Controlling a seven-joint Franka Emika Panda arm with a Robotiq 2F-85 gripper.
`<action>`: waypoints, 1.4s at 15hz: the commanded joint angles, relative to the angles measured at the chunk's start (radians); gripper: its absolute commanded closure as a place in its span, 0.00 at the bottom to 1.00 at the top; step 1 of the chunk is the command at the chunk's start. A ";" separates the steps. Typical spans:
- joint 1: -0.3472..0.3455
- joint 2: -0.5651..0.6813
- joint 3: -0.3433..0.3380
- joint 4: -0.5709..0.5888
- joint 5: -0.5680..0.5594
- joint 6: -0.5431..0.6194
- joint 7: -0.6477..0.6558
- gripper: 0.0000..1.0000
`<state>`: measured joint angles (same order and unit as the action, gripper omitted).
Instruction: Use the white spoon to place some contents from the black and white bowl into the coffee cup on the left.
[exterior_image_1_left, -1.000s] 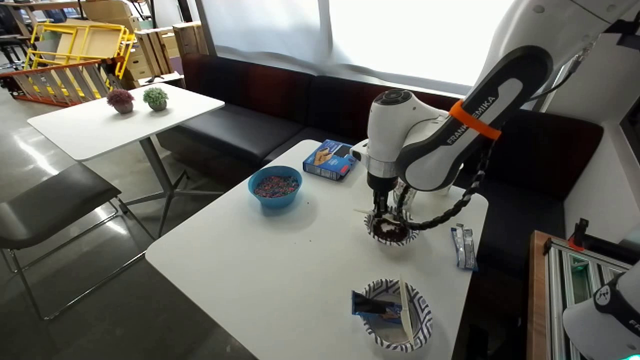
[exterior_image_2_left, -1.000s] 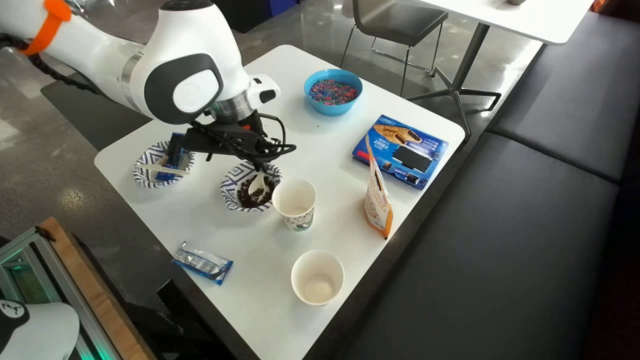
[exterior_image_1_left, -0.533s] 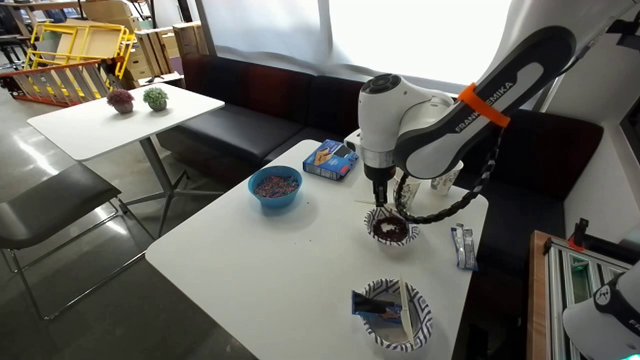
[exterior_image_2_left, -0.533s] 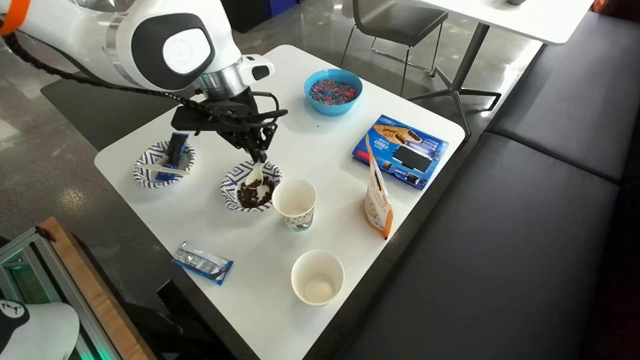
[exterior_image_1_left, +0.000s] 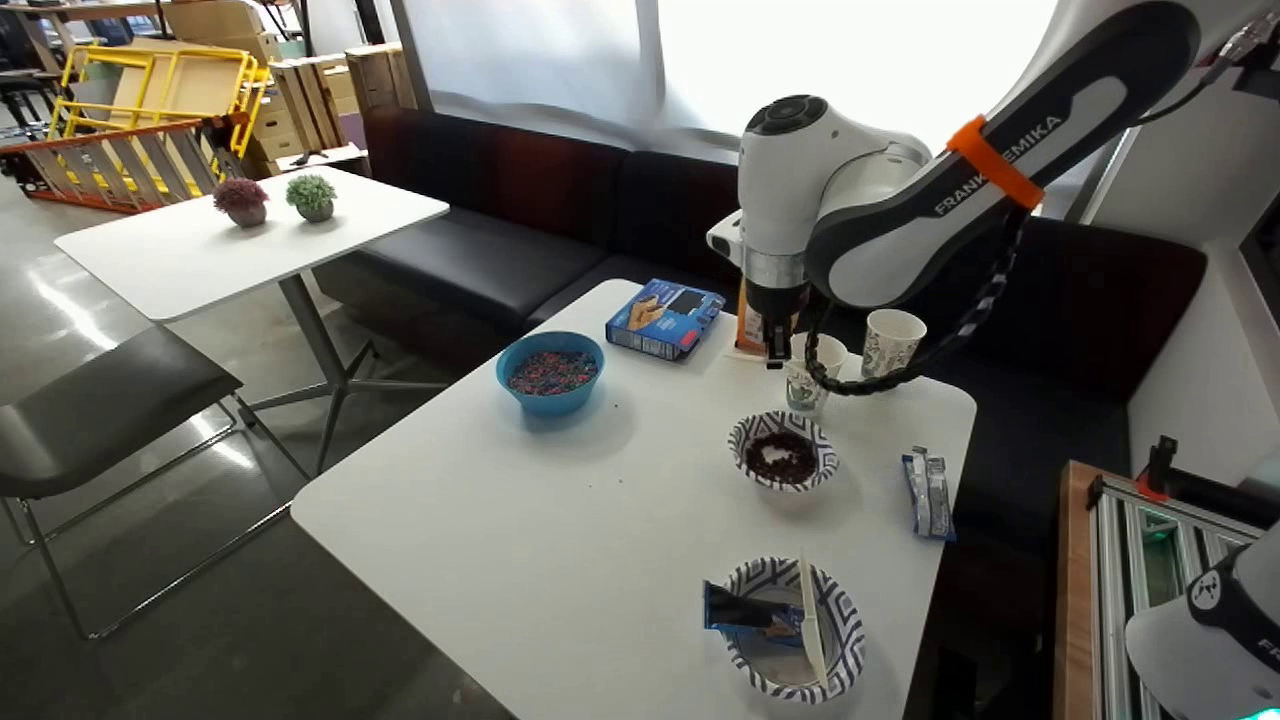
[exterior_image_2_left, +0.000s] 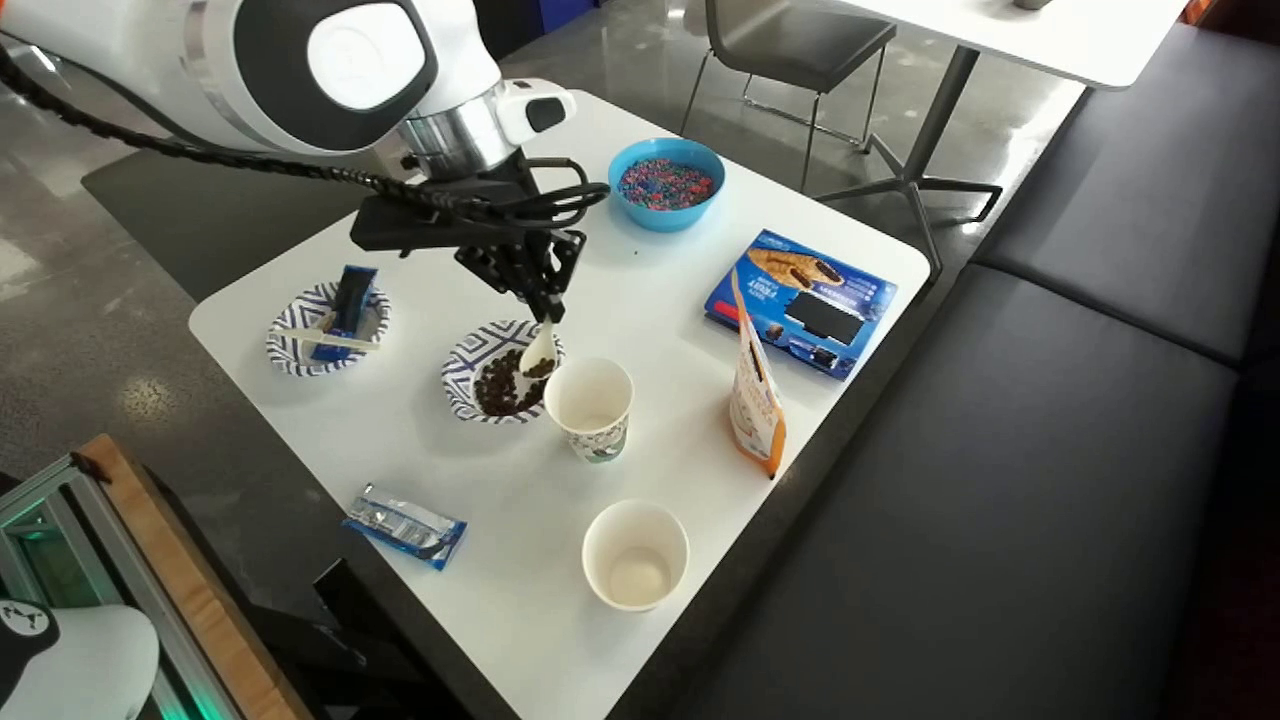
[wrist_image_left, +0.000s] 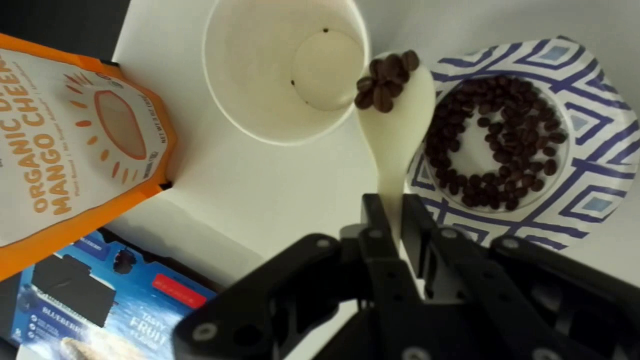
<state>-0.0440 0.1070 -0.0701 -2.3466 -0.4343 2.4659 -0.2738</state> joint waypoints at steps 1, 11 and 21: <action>-0.035 -0.047 -0.008 -0.014 0.047 -0.009 -0.120 0.96; -0.043 -0.031 -0.011 0.008 0.054 0.000 -0.133 0.96; -0.113 -0.043 -0.030 -0.005 0.305 0.065 -0.415 0.96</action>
<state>-0.1335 0.0742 -0.0932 -2.3295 -0.2213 2.4906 -0.5814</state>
